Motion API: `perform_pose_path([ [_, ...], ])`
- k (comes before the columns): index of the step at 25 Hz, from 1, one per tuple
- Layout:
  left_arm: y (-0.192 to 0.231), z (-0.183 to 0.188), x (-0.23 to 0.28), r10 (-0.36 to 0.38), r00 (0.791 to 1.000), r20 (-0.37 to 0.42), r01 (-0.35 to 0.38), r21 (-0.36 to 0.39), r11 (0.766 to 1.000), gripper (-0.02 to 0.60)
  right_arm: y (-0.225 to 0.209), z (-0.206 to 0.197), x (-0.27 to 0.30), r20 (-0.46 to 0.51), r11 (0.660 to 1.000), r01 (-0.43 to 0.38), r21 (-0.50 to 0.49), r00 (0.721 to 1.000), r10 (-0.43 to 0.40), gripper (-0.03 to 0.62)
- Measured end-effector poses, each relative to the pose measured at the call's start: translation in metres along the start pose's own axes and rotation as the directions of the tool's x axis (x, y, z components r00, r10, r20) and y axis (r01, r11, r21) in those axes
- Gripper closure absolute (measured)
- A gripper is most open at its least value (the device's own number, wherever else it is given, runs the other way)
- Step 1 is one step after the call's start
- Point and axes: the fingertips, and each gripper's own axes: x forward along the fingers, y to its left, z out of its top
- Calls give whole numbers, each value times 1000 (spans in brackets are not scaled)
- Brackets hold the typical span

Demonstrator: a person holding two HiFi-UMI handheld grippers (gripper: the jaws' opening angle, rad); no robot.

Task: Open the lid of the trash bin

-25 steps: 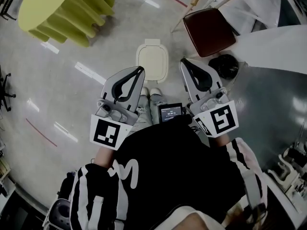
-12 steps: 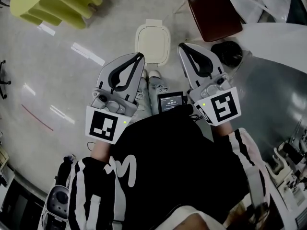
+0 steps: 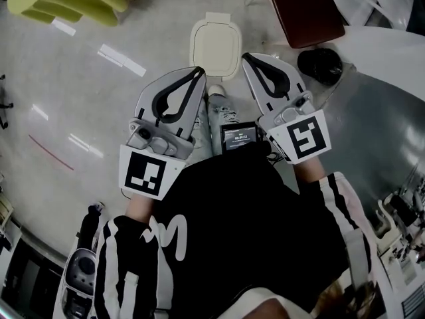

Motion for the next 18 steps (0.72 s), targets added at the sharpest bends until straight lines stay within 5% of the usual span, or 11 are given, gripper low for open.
perform_pose_path([
  [18, 0, -40, 1, 14, 999, -50, -16, -37, 999, 572, 23, -56, 35, -62, 992, -127, 25, 990, 128, 585],
])
